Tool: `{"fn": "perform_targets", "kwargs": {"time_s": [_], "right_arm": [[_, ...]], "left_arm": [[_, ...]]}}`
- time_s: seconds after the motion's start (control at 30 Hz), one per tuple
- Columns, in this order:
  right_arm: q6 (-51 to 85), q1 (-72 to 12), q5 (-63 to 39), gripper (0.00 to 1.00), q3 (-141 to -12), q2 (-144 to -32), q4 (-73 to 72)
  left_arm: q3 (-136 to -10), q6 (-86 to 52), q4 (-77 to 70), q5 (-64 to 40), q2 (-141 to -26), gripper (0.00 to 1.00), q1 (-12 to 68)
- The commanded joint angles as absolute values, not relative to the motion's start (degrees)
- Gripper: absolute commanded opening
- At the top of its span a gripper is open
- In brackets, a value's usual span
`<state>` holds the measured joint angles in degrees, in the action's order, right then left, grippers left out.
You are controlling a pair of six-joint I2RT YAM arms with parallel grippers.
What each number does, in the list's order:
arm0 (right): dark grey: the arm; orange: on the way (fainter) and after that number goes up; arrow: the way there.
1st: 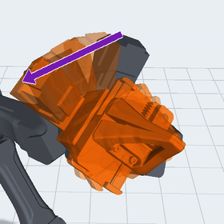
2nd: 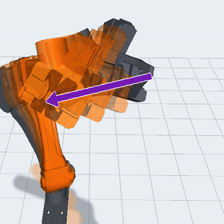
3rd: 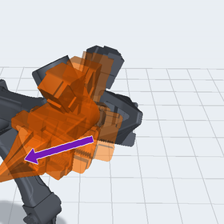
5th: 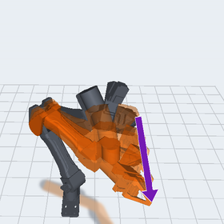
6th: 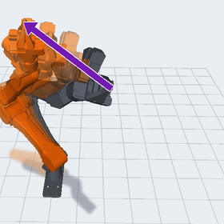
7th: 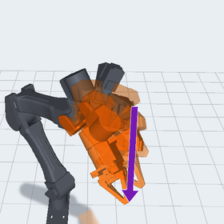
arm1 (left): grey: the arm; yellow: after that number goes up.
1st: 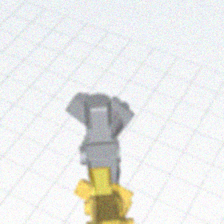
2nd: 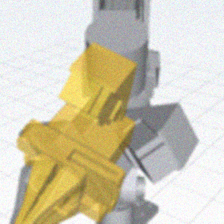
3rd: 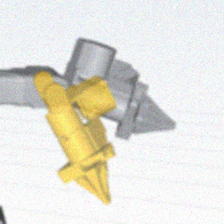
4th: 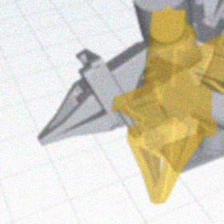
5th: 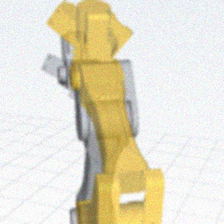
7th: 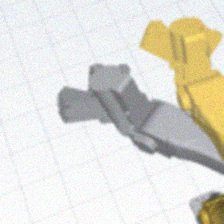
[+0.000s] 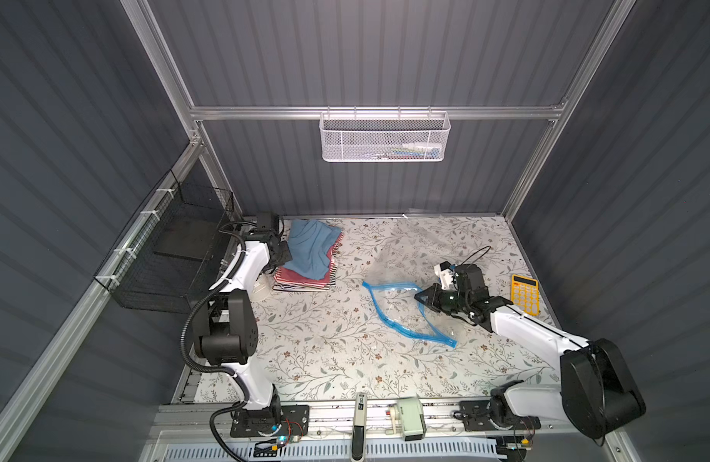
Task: Take the tank top out of the vacuum bag
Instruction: Adjust the tank top.
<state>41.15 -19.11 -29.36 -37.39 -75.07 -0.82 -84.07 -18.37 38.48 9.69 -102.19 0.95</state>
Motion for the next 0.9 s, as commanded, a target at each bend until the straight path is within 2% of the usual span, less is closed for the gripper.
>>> {"fn": "perform_targets", "kwargs": {"time_s": [0.0,0.23,0.4,0.47,0.67,0.87], "right_arm": [[41.2,-18.9,-29.5,0.0,-37.4,-74.2,-0.6],[41.1,-18.9,-29.5,0.0,-37.7,-74.3,-0.5],[41.1,-18.9,-29.6,0.0,-37.7,-74.4,-0.6],[41.1,-18.9,-29.6,0.0,-37.6,-74.2,-0.6],[41.0,-18.9,-29.6,0.0,-37.7,-74.5,-0.7],[41.6,-18.9,-29.7,0.0,-37.2,-74.3,-1.2]], "left_arm": [[-85.8,-17.8,38.1,12.0,-103.2,0.0,0.1],[-85.6,-18.2,38.0,11.9,-103.6,0.0,0.0],[-85.8,-18.2,38.2,13.2,-102.3,0.18,-0.3],[-85.7,-18.2,38.2,13.9,-101.4,0.32,-0.4],[-84.0,-17.3,34.9,11.2,-96.1,0.49,-0.4],[-84.0,-14.5,34.1,0.3,-93.3,0.52,1.1]]}}
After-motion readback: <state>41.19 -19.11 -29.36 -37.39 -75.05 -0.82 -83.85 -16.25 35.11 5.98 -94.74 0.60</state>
